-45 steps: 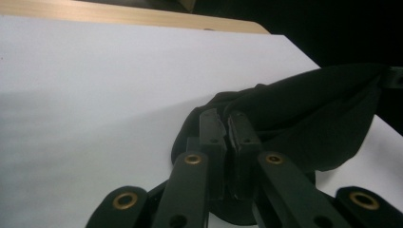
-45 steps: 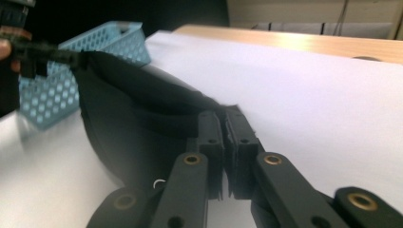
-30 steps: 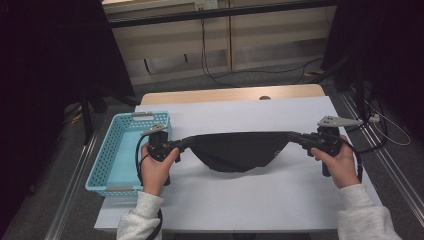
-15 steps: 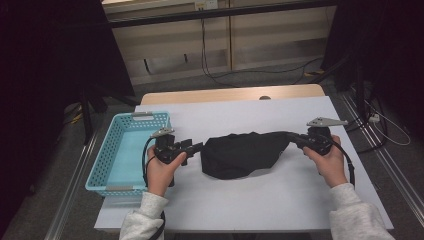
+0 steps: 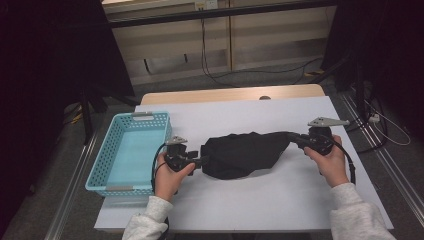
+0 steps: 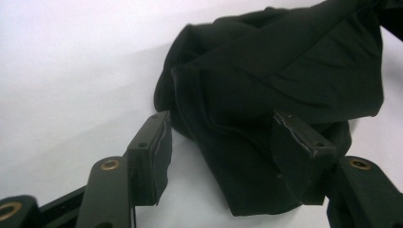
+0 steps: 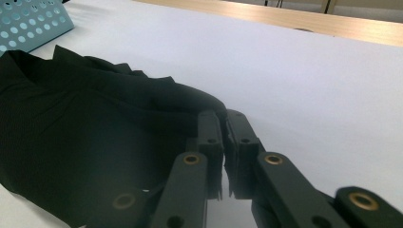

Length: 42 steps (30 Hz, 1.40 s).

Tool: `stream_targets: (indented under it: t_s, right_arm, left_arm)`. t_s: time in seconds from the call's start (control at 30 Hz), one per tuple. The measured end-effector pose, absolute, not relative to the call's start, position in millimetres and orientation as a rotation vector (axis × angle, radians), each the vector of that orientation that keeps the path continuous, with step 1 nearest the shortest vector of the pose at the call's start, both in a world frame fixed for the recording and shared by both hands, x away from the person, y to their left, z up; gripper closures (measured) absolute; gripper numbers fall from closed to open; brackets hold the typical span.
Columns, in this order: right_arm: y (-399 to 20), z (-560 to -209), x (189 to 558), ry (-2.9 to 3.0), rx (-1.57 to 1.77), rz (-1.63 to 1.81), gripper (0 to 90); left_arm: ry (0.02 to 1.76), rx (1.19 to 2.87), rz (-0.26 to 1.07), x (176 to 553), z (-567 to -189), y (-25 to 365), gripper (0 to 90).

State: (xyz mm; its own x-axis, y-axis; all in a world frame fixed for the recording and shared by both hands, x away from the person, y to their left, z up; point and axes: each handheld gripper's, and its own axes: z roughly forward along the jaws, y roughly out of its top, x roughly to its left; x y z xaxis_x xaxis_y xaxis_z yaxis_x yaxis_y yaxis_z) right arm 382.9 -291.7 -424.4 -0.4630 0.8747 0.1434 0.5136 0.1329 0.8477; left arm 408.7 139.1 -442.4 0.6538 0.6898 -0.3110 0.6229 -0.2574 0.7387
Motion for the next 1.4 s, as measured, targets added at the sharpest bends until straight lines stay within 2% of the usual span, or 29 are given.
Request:
stream_targets:
  t_s: [0.17, 0.6, 0.8, 0.97, 1.3, 1.4]
  right_arm:
    - [-293.0, -424.5, 383.0, 2.024, 1.343, 1.276, 86.2]
    - [-303.4, -420.0, 379.9, 1.996, 1.356, 1.317, 86.3]
    - [-311.7, -417.6, 377.0, 1.982, 1.369, 1.341, 86.3]
    - [-306.6, -413.7, 378.0, 2.023, 1.322, 1.387, 86.4]
    - [-280.3, -432.7, 405.5, 2.062, 1.341, 1.346, 85.7]
    - [-275.7, -439.1, 409.4, 2.085, 1.322, 1.329, 79.8]
  left_arm:
    - [1.011, 1.997, 0.046, 409.6, -450.9, 133.3, 46.7]
    - [0.976, 1.997, -0.009, 403.4, -439.7, 125.8, 84.9]
    - [0.974, 1.905, 0.006, 404.1, -416.8, 139.5, 86.6]
    - [1.044, 1.791, 0.053, 407.2, -400.9, 163.9, 86.7]
    - [1.159, 1.831, 0.091, 415.2, -415.5, 163.1, 86.7]
    - [1.162, 1.837, 0.094, 415.8, -415.8, 164.3, 86.6]
